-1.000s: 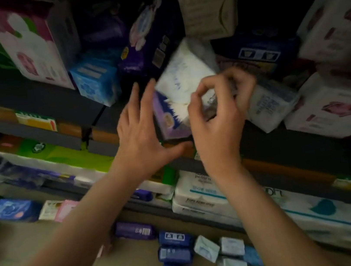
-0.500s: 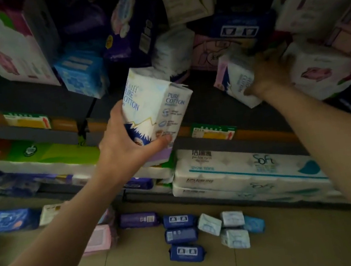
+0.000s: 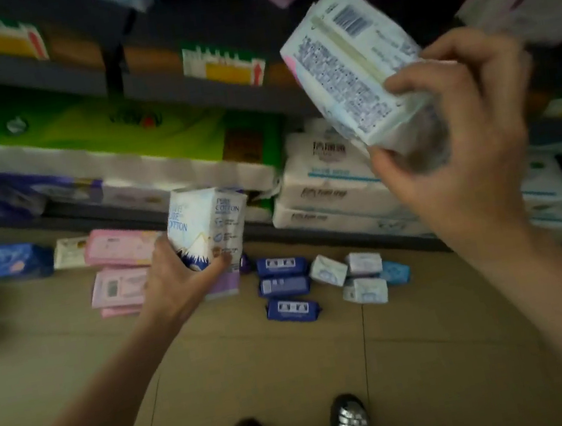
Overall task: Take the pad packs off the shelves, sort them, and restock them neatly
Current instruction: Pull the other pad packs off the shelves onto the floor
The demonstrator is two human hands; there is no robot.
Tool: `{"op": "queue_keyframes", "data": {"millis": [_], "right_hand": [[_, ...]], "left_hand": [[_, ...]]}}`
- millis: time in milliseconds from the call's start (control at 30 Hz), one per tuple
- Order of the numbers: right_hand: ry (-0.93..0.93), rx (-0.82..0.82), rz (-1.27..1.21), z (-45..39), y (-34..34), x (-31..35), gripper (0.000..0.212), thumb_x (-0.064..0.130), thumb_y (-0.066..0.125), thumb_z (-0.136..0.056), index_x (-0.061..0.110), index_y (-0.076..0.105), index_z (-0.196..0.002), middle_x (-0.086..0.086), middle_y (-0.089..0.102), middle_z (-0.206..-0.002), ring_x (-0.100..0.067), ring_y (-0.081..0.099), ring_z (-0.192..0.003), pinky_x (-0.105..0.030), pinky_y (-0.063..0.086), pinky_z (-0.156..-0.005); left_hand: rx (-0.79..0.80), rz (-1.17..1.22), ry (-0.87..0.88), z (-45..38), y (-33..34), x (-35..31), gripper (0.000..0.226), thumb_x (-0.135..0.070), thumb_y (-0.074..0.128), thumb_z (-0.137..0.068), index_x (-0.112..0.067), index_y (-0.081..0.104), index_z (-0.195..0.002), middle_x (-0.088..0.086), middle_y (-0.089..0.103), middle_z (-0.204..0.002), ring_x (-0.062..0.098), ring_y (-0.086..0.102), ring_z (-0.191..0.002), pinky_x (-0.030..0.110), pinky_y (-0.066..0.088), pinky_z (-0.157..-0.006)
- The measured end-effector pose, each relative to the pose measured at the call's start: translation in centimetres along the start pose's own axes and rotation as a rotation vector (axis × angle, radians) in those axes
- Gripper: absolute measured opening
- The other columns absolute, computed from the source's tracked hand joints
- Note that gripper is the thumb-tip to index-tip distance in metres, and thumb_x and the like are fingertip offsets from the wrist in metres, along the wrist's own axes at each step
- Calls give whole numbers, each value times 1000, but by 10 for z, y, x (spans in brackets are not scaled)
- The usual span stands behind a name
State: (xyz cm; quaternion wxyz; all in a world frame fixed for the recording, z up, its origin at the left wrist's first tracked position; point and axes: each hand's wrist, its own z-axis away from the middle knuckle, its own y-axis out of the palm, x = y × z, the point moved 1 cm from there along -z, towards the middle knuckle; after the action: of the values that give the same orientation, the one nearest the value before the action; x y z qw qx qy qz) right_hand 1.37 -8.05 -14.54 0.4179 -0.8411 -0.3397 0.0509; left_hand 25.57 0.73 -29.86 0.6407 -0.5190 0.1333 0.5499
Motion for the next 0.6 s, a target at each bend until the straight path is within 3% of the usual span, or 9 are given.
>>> {"op": "queue_keyframes", "data": {"millis": [100, 200, 300, 367, 500, 600], "right_hand": [[-39, 160, -115, 59, 0, -9, 39, 27, 65, -79, 15, 44, -110, -9, 33, -121, -27, 39, -113, -19, 37, -93], [129, 386, -201, 143, 30, -39, 44, 25, 69, -70, 20, 47, -109, -5, 36, -121, -21, 38, -115, -16, 35, -94], [337, 664, -201, 235, 83, -76, 50, 10, 81, -64, 17, 56, -107, -1, 36, -121, -21, 36, -113, -29, 44, -87], [417, 877, -139, 287, 122, -96, 46, 10, 77, -69, 15, 59, -111, -4, 38, -126, -24, 35, -117, -43, 45, -92], [379, 1156, -10, 353, 196, -125, 47, 22, 68, -81, 20, 50, -125, -8, 35, -135, -29, 30, -124, -41, 32, -104], [299, 1191, 69, 376, 249, -129, 51, 27, 63, -84, 21, 43, -131, -10, 33, -136, -32, 30, -122, -40, 32, -100]], "left_hand": [[24, -165, -80, 3, 41, 48, 114, -84, 53, -33, -11, 42, -120, 11, 58, -110, 34, 55, -104, 52, 47, -88], [83, -216, -197, 7, 89, 89, 110, -79, 50, -33, -9, 43, -118, 13, 57, -111, 36, 53, -106, 53, 46, -90], [138, -226, -233, 12, 140, 121, 110, -85, 53, -35, -10, 45, -115, 12, 58, -109, 35, 57, -104, 54, 48, -87], [166, -255, -256, 12, 173, 135, 110, -83, 56, -36, -10, 42, -118, 11, 56, -112, 33, 55, -107, 53, 47, -89], [173, -314, -272, 8, 225, 148, 99, -69, 56, -46, -9, 39, -123, 12, 53, -118, 33, 51, -110, 52, 44, -93], [200, -321, -240, 1, 251, 170, 106, -73, 55, -41, -10, 38, -124, 12, 52, -117, 33, 51, -110, 52, 45, -92]]}}
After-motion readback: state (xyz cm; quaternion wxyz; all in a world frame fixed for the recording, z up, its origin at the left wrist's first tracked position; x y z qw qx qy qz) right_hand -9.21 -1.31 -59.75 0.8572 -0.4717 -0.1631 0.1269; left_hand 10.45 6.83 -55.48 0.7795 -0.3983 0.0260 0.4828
